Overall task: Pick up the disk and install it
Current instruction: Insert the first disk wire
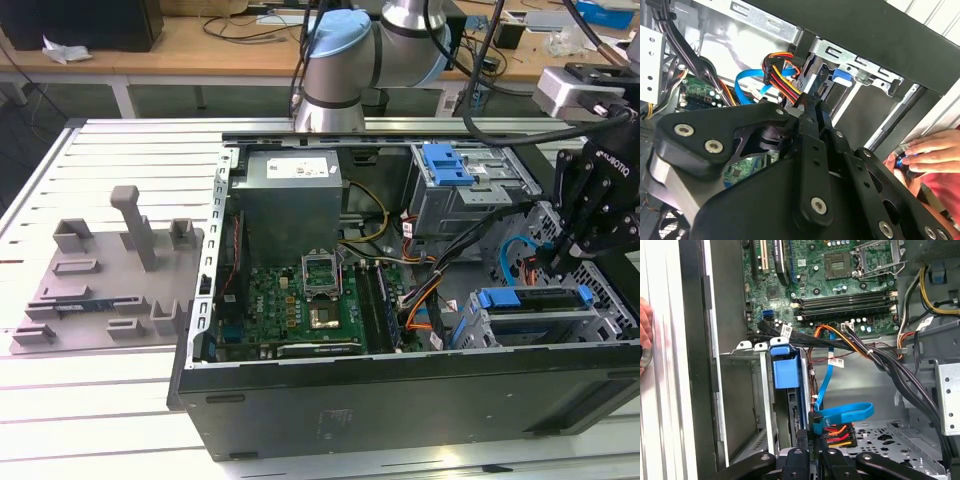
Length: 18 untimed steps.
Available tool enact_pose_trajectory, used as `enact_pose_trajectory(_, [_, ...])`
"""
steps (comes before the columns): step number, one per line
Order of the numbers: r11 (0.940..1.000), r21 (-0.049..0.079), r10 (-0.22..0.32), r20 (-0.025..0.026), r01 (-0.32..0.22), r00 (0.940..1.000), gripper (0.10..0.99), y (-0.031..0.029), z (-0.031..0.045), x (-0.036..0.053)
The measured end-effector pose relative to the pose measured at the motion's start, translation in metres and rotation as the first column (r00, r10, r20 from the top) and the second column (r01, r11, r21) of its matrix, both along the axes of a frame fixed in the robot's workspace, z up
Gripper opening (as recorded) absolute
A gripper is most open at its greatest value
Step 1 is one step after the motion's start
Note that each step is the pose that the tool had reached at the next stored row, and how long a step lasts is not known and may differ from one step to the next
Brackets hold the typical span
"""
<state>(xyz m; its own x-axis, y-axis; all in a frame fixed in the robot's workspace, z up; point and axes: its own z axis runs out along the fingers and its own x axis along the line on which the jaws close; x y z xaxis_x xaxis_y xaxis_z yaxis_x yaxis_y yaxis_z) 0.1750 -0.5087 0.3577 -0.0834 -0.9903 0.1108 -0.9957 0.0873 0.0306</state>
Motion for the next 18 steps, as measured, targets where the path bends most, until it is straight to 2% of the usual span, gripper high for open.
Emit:
enact_pose_trajectory(10, [0.9973, 0.01, 0.072, 0.0005, -0.072, 0.9974, 0.169, -0.0027, 0.0, -0.0007])
enact_pose_trajectory(18, [0.9968, 0.01, 0.079, 0.0005, -0.079, 0.9969, 0.169, -0.0027, 0.0001, -0.0007])
